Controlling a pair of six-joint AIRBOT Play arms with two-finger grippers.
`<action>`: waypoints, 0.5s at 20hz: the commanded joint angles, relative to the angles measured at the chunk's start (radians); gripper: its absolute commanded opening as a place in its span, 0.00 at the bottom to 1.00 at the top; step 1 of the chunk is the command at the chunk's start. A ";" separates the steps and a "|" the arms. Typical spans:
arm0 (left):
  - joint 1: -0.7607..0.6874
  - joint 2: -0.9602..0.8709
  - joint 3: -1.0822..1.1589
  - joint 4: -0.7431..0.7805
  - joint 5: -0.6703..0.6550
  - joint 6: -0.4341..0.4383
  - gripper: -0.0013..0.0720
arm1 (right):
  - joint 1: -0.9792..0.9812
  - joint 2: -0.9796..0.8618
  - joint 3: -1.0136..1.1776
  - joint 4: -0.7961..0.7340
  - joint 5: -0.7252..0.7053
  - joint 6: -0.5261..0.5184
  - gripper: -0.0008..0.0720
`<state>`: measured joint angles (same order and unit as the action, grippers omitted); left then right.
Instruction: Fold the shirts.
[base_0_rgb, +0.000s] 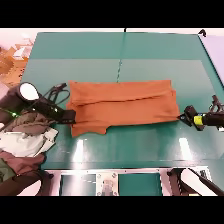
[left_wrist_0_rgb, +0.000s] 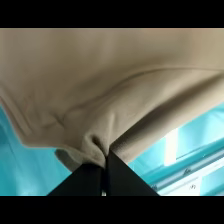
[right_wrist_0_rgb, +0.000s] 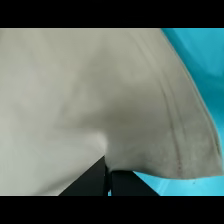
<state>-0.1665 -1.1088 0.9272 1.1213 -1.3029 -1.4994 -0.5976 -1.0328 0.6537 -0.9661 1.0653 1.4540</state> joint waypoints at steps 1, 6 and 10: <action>0.001 -0.006 0.142 0.030 0.038 0.001 0.05 | 0.028 0.018 0.092 0.043 -0.004 0.009 0.03; 0.001 -0.220 0.374 0.088 0.060 0.008 0.05 | 0.166 -0.185 0.344 0.089 -0.089 0.013 0.03; 0.001 -0.448 0.578 0.107 0.095 0.007 0.05 | 0.240 -0.464 0.563 0.103 -0.119 0.031 0.03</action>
<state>-0.1661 -1.4155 1.3697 1.2087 -1.2354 -1.4956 -0.4103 -1.3296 1.0718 -0.8825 0.9756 1.4742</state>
